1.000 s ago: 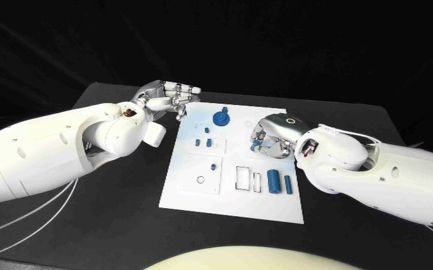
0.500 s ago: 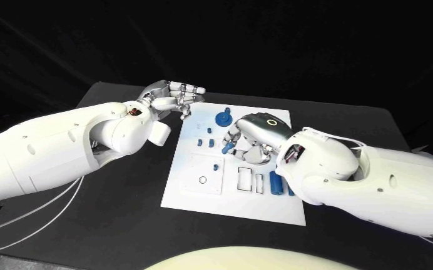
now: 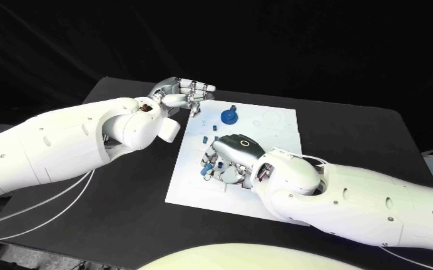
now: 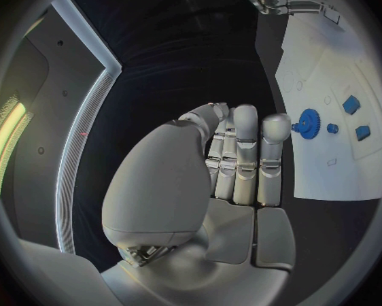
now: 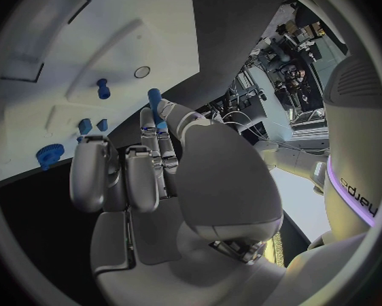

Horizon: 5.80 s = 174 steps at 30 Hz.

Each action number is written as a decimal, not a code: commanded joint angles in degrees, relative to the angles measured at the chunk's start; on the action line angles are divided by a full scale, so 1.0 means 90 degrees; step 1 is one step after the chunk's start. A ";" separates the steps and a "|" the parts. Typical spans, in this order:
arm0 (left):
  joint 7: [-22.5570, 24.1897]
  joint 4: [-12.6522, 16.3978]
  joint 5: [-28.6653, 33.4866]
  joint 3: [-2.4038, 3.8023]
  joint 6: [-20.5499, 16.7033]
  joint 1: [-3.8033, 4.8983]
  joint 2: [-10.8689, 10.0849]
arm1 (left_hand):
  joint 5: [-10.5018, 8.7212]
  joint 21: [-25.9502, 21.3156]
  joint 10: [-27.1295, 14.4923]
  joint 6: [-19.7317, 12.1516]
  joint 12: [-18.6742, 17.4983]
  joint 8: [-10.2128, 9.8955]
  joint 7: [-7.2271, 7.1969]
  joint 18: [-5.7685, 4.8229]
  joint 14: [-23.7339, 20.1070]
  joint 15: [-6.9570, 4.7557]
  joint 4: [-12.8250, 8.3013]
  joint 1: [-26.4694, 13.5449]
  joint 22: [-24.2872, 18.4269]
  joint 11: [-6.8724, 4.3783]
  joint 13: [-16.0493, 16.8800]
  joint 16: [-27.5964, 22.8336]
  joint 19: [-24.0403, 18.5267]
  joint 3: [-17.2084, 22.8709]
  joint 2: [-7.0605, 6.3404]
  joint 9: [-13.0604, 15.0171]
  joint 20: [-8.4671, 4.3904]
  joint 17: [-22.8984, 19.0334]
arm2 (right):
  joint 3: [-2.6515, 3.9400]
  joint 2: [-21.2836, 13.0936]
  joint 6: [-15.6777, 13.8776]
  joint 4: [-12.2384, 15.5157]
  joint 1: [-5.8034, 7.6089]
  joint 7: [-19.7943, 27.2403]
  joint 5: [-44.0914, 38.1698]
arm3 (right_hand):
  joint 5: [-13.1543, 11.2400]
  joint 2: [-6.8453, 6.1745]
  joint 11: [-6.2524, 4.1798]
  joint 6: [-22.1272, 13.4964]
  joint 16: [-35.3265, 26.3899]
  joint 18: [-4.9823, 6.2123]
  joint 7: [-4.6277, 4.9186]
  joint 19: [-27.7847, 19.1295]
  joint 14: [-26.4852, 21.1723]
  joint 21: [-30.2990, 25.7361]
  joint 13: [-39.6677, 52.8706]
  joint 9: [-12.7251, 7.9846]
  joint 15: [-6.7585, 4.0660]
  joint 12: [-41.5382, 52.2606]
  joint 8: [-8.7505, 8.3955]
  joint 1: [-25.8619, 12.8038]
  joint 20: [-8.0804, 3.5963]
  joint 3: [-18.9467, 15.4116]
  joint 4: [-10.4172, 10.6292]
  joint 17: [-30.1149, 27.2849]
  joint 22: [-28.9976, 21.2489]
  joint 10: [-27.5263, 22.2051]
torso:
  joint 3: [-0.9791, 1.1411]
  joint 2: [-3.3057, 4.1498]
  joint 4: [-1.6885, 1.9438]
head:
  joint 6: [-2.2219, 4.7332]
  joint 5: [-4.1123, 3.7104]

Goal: Assemble the parts on the task board

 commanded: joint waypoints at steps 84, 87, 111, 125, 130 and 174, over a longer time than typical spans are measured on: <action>-0.0022 -0.0017 0.0001 -0.0052 0.0119 0.0006 -0.0036 | -0.0006 -0.0030 -0.0051 -0.0013 0.0045 0.0040 0.0031 0.0113 -0.0041 0.0010 -0.0025 -0.0018 -0.0011 -0.0010 0.0012 -0.0026 -0.0005 -0.0013 0.0042 -0.0012 0.0013 -0.0014 | 0.0068 -0.1769 -0.0620 0.0669 0.0334 0.0059 0.2107 | 0.0446 -0.0447 -0.0186 -0.0466 0.0068 0.0028 -0.0070 0.0037 0.0300 -0.0125 0.0745 -0.0077 -0.0156 0.1284 0.0208 -0.1101 -0.0060 -0.1216 0.0538 0.0007 0.0897 0.0954 | -0.0016 -0.0051 -0.0081 | 0.0124 -0.0490; -0.0016 -0.0010 0.0001 -0.0064 0.0116 0.0006 -0.0046 | -0.0006 -0.0030 -0.0051 -0.0013 0.0045 0.0040 0.0031 0.0113 -0.0041 0.0010 -0.0025 -0.0018 -0.0011 -0.0010 0.0012 -0.0026 -0.0005 -0.0013 0.0042 -0.0012 0.0013 -0.0014 | 0.0063 -0.2282 -0.0548 0.0816 0.0394 -0.0082 0.2473 | 0.0782 -0.0396 -0.0359 -0.0278 0.0280 -0.0057 -0.0230 0.0208 0.0382 0.0263 0.3702 0.0117 -0.0293 0.4171 0.0378 -0.1238 -0.0222 -0.1666 0.0651 0.0365 0.1071 0.1279 | -0.0020 -0.0067 -0.0126 | 0.0128 -0.0611; -0.0007 -0.0005 0.0011 -0.0120 0.0133 0.0002 -0.0079 | -0.0007 -0.0034 -0.0054 -0.0013 0.0051 0.0042 0.0031 0.0113 -0.0042 0.0011 -0.0026 -0.0023 -0.0013 -0.0009 0.0014 -0.0026 -0.0003 -0.0018 0.0043 -0.0013 0.0013 -0.0018 | -0.0061 -0.3166 -0.0395 0.1362 -0.0120 -0.1557 0.1182 | 0.1334 0.0047 -0.0361 -0.0575 0.0781 -0.0128 -0.0280 0.0382 0.0526 0.0596 0.8025 0.1398 -0.0307 0.7888 0.0866 -0.1279 -0.0242 -0.3290 0.1468 0.1299 0.1285 0.1337 | -0.0013 -0.0104 -0.0249 | 0.0036 -0.0786; -0.0013 0.0004 0.0013 -0.0129 0.0147 0.0001 -0.0109 | -0.0008 -0.0040 -0.0060 -0.0014 0.0062 0.0047 0.0033 0.0112 -0.0042 0.0012 -0.0026 -0.0034 -0.0017 -0.0008 0.0017 -0.0025 -0.0001 -0.0027 0.0046 -0.0016 0.0014 -0.0024 | -0.0066 -0.2906 -0.0183 0.1136 -0.0300 -0.1798 0.0962 | 0.1400 0.0127 -0.0383 -0.0543 0.0790 -0.0131 -0.0308 0.0389 0.0529 0.0605 0.8075 0.1523 -0.0322 0.7907 0.0925 -0.1422 -0.0252 -0.3449 0.1479 0.1317 0.1298 0.1357 | -0.0009 -0.0095 -0.0259 | 0.0004 -0.0769; -0.0016 0.0011 0.0013 -0.0131 0.0153 0.0001 -0.0122 | -0.0008 -0.0041 -0.0061 -0.0014 0.0063 0.0047 0.0033 0.0112 -0.0042 0.0012 -0.0025 -0.0037 -0.0017 -0.0008 0.0018 -0.0024 0.0000 -0.0029 0.0047 -0.0017 0.0014 -0.0024 | -0.0067 -0.2840 -0.0080 0.1086 -0.0354 -0.1858 0.0931 | 0.1397 0.0142 -0.0388 -0.0544 0.0786 -0.0130 -0.0314 0.0387 0.0526 0.0597 0.8080 0.1559 -0.0326 0.7903 0.0938 -0.1485 -0.0255 -0.3504 0.1482 0.1307 0.1298 0.1356 | -0.0014 -0.0096 -0.0263 | -0.0014 -0.0763; -0.0042 -0.0002 0.0018 -0.0146 0.0195 -0.0004 -0.0122 | -0.0008 -0.0053 -0.0069 -0.0017 0.0069 0.0049 0.0034 0.0113 -0.0043 0.0015 -0.0015 -0.0058 -0.0027 -0.0005 0.0019 -0.0026 -0.0003 -0.0040 0.0049 -0.0020 0.0016 -0.0033 | -0.0022 -0.2503 -0.0988 0.1326 -0.0325 -0.1949 0.1244 | 0.1914 0.0497 -0.0451 -0.0505 0.0823 -0.0151 -0.0384 0.0436 0.0543 0.0687 0.8199 0.1863 -0.0377 0.7935 0.1046 -0.1409 -0.0299 -0.3623 0.1471 0.1393 0.1349 0.1427 | -0.0020 -0.0112 -0.0258 | -0.0003 -0.0721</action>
